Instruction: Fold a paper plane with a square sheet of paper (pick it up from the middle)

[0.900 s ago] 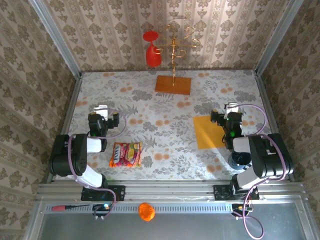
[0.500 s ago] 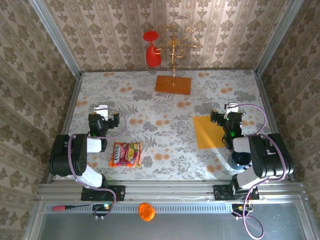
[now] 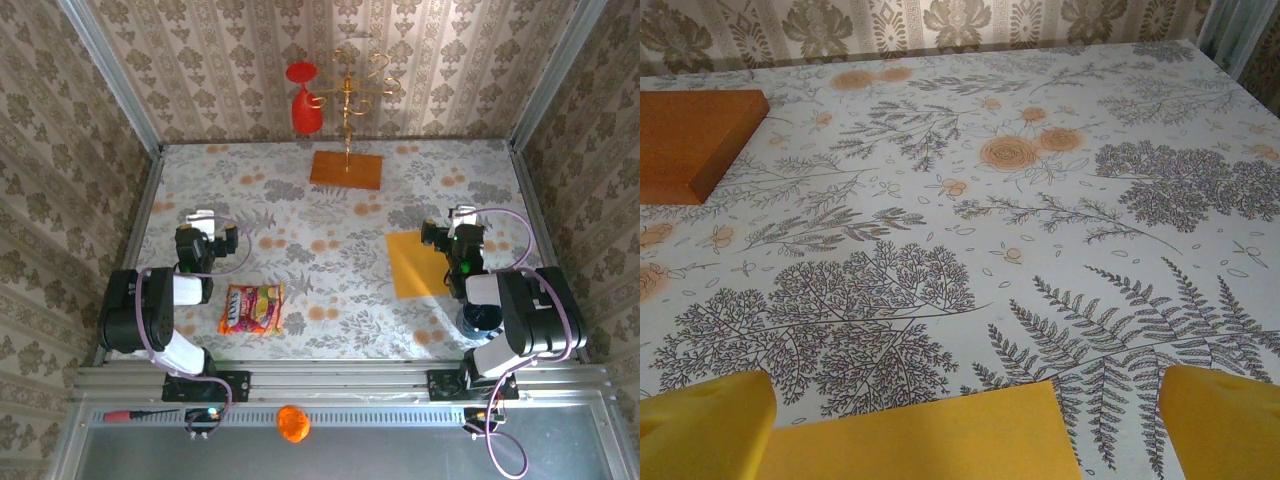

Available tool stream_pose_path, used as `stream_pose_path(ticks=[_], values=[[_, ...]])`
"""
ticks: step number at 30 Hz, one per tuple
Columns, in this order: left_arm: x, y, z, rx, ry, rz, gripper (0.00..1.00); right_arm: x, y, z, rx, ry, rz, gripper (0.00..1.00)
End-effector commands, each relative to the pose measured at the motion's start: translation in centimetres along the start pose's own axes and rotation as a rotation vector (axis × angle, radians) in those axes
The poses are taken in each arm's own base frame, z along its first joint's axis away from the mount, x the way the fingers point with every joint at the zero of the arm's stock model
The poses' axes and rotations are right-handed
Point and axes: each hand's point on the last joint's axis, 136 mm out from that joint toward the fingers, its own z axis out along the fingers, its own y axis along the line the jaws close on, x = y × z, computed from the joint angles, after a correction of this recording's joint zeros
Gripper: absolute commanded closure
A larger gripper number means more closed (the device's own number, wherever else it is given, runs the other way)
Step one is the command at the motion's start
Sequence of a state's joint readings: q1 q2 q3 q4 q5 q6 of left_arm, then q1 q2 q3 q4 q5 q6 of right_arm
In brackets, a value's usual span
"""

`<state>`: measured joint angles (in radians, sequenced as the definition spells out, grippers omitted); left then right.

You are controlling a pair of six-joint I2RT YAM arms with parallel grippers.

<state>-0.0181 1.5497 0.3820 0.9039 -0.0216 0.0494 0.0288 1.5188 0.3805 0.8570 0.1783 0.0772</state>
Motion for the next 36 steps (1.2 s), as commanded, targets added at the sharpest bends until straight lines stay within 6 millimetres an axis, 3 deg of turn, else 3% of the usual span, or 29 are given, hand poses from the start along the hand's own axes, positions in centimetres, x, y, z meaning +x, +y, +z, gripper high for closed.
stream_pose_path(ticks=[1, 9, 16, 20, 25, 28, 33, 36], values=[[-0.5, 0.0, 0.3, 0.012, -0.002, 0.007, 0.0, -0.8, 0.3, 0.3, -0.008, -0.017, -0.015, 0.0], [-0.7, 0.9, 0.1, -0.044, -0.005, -0.013, 0.0, -1.2, -0.2, 0.2, 0.02, -0.015, -0.003, 0.0], [-3.9, 2.7, -1.7, -0.131, 0.103, -0.074, 0.0, -5.1, -0.8, -1.9, 0.069, -0.018, 0.0, 0.0], [-5.9, 2.7, -3.5, -0.129, 0.212, -0.225, 0.0, -7.1, -2.0, -3.3, 0.153, 0.122, 0.205, 0.0], [-7.9, 1.0, -5.3, -0.029, 0.27, -0.397, 0.0, -6.9, -0.3, -4.1, 0.084, 0.326, 0.262, 0.0], [-9.1, -1.5, -6.2, 0.126, 0.255, -0.469, 0.0, -6.2, 1.1, -5.0, 0.024, 0.427, 0.318, 0.0], [-9.0, -6.5, -6.7, 0.291, 0.321, -0.529, 0.01, -1.7, 3.8, -6.8, -0.084, 0.662, 0.409, 0.11], [-8.0, -11.6, -6.2, 0.407, 0.395, -0.543, 0.0, 1.3, 4.7, -7.0, -0.13, 0.708, 0.458, 0.14]])
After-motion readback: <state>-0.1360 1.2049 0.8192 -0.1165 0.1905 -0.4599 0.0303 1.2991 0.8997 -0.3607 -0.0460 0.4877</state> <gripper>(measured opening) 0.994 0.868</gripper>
